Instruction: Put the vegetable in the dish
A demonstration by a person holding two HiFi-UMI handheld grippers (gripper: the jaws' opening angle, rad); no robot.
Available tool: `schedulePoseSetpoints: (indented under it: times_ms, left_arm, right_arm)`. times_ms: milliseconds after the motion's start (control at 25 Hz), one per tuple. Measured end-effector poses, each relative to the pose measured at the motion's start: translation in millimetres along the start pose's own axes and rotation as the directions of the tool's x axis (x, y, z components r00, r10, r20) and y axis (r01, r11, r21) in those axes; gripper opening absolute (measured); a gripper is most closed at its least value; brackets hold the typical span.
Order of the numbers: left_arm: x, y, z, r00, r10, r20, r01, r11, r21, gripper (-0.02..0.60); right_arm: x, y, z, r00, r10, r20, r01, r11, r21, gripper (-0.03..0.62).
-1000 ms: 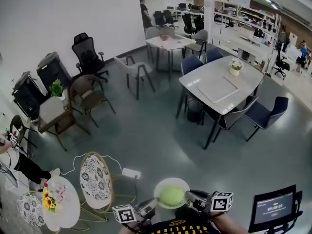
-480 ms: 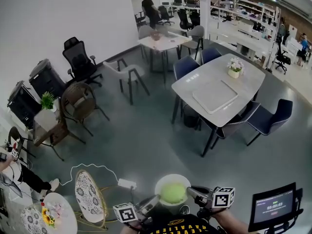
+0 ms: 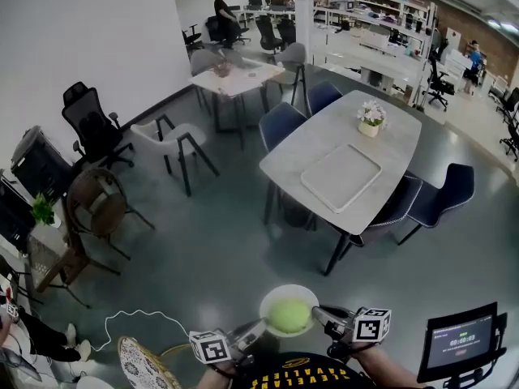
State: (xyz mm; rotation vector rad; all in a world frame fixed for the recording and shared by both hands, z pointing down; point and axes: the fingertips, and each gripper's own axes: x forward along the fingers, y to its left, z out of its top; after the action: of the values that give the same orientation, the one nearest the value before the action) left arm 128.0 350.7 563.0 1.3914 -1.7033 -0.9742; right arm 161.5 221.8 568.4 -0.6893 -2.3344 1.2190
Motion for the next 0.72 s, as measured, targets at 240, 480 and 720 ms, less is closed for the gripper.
schedulePoseSetpoints:
  times_ms: [240,480,720]
  left_arm:
    - [44.2,41.3,102.7,0.993,-0.071,-0.095,0.070,0.998,-0.011,0.011]
    - [60.3,79.0,172.1,0.983,-0.098,-0.153,0.095,0.995,-0.025,0.011]
    - [93.8,98.5,203.4,0.975,-0.093,-0.204,0.087,0.996,-0.035,0.011]
  right_arm:
    - [67.7,-27.5,77.5,0.993,-0.068,0.097,0.068,0.998,0.006,0.031]
    - [120.5,-40.3,112.0,0.983,-0.123,0.139,0.116,0.992,0.057,0.026]
    - [136.7,-68.4,141.6,0.975,-0.159,0.158,0.144,0.984,0.101,0.028]
